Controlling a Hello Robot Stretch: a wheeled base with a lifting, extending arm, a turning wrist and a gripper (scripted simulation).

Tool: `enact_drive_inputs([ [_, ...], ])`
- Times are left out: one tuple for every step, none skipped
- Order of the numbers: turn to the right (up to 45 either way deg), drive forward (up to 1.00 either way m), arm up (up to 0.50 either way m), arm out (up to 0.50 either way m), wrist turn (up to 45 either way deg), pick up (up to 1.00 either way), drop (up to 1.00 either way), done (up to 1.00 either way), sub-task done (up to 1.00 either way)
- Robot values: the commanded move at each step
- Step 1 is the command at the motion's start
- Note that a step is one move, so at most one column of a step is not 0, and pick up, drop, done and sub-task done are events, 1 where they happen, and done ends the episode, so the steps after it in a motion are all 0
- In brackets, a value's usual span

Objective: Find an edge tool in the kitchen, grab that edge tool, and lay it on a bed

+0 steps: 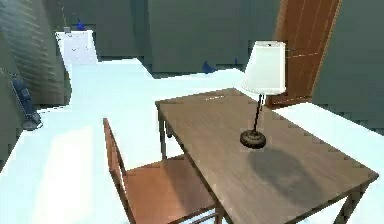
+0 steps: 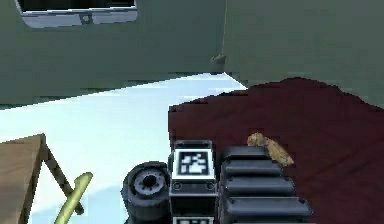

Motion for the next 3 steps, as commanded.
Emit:
enact_drive_inputs([
  [-45.0, 0.00, 0.00, 0.00, 0.0, 0.00, 0.00, 0.00, 0.00],
  [-6.0, 0.00, 0.00, 0.00, 0.0, 0.00, 0.00, 0.00, 0.00],
  [45.0, 0.00, 0.00, 0.00, 0.0, 0.00, 0.00, 0.00, 0.00],
])
